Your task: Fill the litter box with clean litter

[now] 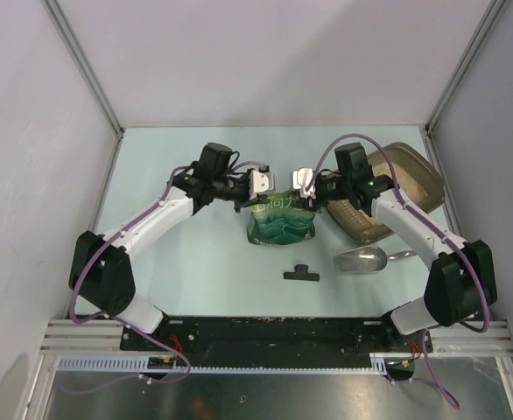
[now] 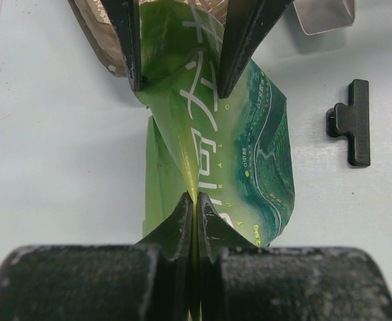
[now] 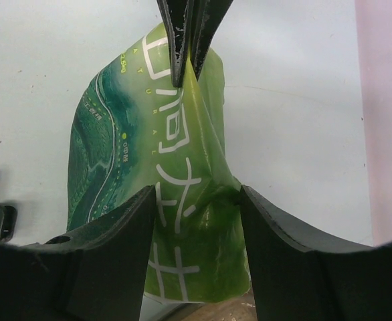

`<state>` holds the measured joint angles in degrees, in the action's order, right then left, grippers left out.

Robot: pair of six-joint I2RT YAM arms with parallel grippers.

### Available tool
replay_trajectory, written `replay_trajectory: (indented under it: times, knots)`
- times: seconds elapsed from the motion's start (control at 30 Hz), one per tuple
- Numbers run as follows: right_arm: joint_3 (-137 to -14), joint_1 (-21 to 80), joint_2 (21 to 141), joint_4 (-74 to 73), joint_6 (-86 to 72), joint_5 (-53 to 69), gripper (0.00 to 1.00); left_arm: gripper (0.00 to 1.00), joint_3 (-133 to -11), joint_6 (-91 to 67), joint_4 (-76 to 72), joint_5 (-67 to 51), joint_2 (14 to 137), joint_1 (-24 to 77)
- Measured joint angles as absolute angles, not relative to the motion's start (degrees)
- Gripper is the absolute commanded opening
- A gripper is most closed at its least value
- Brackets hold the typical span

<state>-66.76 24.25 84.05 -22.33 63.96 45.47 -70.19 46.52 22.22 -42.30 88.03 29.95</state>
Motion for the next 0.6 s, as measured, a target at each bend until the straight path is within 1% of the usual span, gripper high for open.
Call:
replay_trajectory:
  times: [0.17,0.27,0.37,0.5,0.6]
  knots:
    - [-66.76,24.32,84.20,-21.43,63.18,45.76,0.59,0.04,-70.30,46.52,22.22,-42.61,88.14,29.95]
    - [-66.76,24.62,84.82,-20.82,63.07,45.87,0.57,0.05,-70.30,46.52,22.26,-42.70,88.16,29.95]
    - [-66.76,25.06,85.76,-20.40,63.07,45.78,0.52,0.05,-70.30,46.57,22.41,-42.76,88.16,29.95]
    - [-66.76,25.04,86.46,-20.45,63.07,45.76,0.41,0.05,-70.30,47.00,22.46,-42.92,88.16,29.98]
    - [-66.87,24.56,86.48,-21.02,62.70,45.91,0.38,0.05,-70.30,47.42,22.44,-43.16,88.16,29.98]
